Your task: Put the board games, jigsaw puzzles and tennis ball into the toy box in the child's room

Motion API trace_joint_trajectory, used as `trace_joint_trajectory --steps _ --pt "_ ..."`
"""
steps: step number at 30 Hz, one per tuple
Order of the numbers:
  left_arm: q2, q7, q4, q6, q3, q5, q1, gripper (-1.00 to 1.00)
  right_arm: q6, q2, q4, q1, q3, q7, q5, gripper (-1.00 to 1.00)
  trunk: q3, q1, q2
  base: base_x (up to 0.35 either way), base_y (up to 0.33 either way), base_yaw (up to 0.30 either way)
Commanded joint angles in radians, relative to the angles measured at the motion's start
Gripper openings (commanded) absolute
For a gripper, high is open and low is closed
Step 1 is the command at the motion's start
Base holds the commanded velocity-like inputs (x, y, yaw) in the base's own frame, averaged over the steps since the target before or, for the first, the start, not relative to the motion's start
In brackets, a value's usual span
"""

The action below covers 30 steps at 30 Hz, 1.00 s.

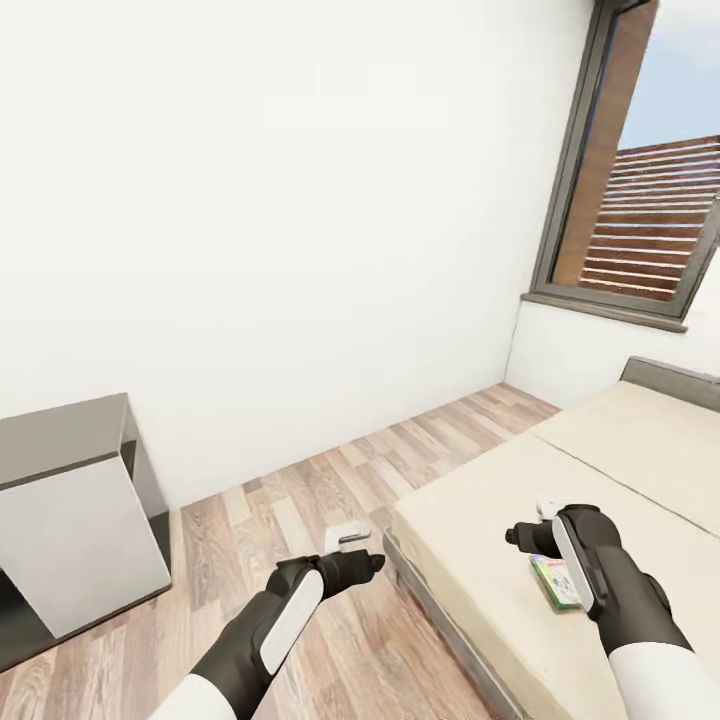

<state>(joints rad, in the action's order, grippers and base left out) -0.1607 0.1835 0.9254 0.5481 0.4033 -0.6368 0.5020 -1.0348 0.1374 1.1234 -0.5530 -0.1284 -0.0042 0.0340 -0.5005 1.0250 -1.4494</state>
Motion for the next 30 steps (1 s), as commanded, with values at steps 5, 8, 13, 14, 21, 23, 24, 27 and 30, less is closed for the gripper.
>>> trace_joint_trajectory --steps 5,8,13,14,21,23,24,27,30 --pt "0.001 0.008 0.004 0.002 0.002 -0.011 -0.002 1.00 -0.004 0.000 0.001 -0.001 -0.001 0.000 0.003 1.00 -0.001 0.000 -0.001 0.000 0.000 -0.281" --pt "0.002 0.008 0.005 0.001 0.002 -0.011 -0.003 1.00 -0.003 -0.001 0.001 -0.001 0.000 0.000 0.003 1.00 -0.001 0.000 -0.001 0.000 0.000 -0.281" --pt "0.002 0.008 0.007 0.000 0.002 -0.011 -0.004 1.00 -0.003 -0.001 0.001 -0.001 0.000 0.000 0.002 1.00 -0.001 0.000 -0.001 0.000 0.000 -0.281" --pt "0.002 0.008 0.007 0.000 0.002 -0.011 -0.004 1.00 -0.003 -0.001 0.001 -0.001 0.000 0.000 0.002 1.00 -0.001 0.000 -0.001 0.000 0.000 -0.281" --pt "0.004 0.008 0.007 0.000 0.001 -0.011 -0.005 1.00 0.000 -0.001 -0.004 -0.001 0.000 0.001 0.004 1.00 -0.002 0.000 -0.001 0.000 0.000 -0.281" --pt "0.005 0.008 0.007 0.000 0.001 -0.011 -0.005 1.00 0.000 -0.001 -0.004 -0.001 0.000 0.001 0.004 1.00 -0.002 0.000 -0.001 0.000 0.000 -0.281" --pt "0.005 0.008 0.007 0.000 0.001 -0.011 -0.005 1.00 0.000 -0.001 -0.005 -0.001 -0.001 0.001 0.004 1.00 -0.002 0.000 -0.001 0.000 0.000 -0.281" --pt "0.005 0.008 0.007 0.000 0.001 -0.011 -0.005 1.00 0.001 -0.001 -0.006 -0.001 -0.001 0.001 0.004 1.00 -0.003 0.000 -0.001 0.000 0.000 -0.281" --pt "0.005 0.008 0.007 0.000 0.000 -0.011 -0.005 1.00 0.002 -0.001 -0.007 -0.001 -0.001 0.002 0.004 1.00 -0.004 0.000 -0.001 0.000 0.000 -0.281"
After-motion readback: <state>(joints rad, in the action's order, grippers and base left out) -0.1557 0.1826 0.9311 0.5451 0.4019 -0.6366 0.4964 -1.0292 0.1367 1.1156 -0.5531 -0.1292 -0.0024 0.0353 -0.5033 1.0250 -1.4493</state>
